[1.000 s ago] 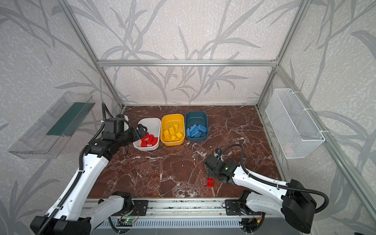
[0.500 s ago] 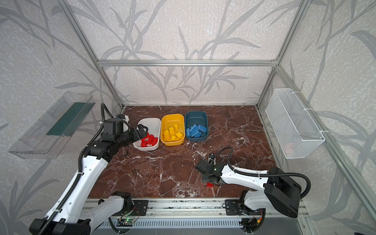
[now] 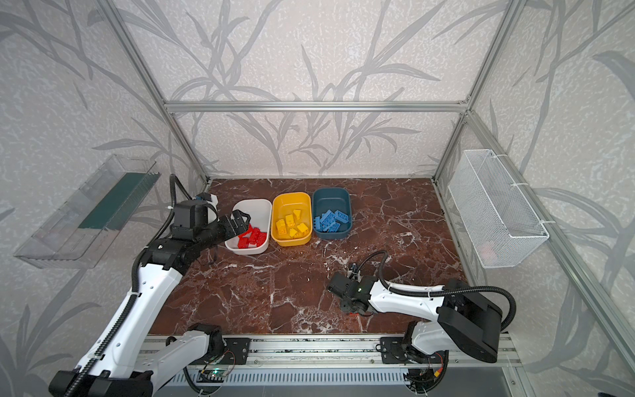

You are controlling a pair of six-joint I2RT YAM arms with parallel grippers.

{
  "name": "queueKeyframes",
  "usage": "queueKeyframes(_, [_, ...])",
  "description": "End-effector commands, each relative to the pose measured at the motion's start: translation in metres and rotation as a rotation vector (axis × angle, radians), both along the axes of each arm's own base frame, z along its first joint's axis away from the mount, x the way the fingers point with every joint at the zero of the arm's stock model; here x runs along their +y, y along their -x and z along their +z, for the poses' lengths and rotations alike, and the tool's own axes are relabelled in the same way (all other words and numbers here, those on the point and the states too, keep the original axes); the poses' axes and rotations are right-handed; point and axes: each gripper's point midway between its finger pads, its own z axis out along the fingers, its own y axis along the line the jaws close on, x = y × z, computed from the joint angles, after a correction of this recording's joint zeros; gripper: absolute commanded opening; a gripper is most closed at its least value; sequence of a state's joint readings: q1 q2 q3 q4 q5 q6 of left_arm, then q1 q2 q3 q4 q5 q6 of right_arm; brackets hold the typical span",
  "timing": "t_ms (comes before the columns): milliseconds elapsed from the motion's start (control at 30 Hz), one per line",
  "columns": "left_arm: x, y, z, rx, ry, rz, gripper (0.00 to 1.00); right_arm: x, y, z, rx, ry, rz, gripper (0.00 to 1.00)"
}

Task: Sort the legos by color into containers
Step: 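Carry the red brick over the bins with the right gripper and release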

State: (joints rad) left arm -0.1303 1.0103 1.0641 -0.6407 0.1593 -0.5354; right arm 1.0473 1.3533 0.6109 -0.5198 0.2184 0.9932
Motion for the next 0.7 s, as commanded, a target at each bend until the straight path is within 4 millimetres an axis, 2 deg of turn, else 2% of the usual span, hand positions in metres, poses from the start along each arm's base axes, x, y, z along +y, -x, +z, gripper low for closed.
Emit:
queueKeyframes(0, [-0.003, 0.000, 0.002, -0.013, 0.007, -0.013, 0.99, 0.009, -0.006, 0.007, -0.024, -0.011, 0.031, 0.20])
queueKeyframes(100, [-0.002, 0.002, 0.006, -0.031, 0.003, -0.010, 0.99, 0.026, -0.019, 0.026, -0.080, -0.043, 0.078, 0.20])
queueKeyframes(233, [0.005, 0.006, 0.019, -0.079, -0.011, 0.022, 0.99, 0.065, -0.040, 0.059, -0.156, -0.155, 0.180, 0.20])
queueKeyframes(333, [0.014, 0.011, 0.038, -0.132, -0.036, 0.056, 0.99, 0.094, -0.067, 0.085, -0.187, -0.267, 0.238, 0.20])
queueKeyframes(567, [0.028, 0.031, 0.083, -0.259, -0.054, 0.113, 0.99, 0.191, -0.122, 0.157, -0.287, -0.492, 0.505, 0.20])
queueKeyframes(633, [0.031, 0.037, 0.093, -0.291, -0.055, 0.124, 0.99, 0.216, -0.135, 0.169, -0.297, -0.529, 0.562, 0.20])
queueKeyframes(667, [0.032, 0.040, 0.096, -0.299, -0.058, 0.128, 0.99, 0.230, -0.142, 0.169, -0.289, -0.542, 0.585, 0.20])
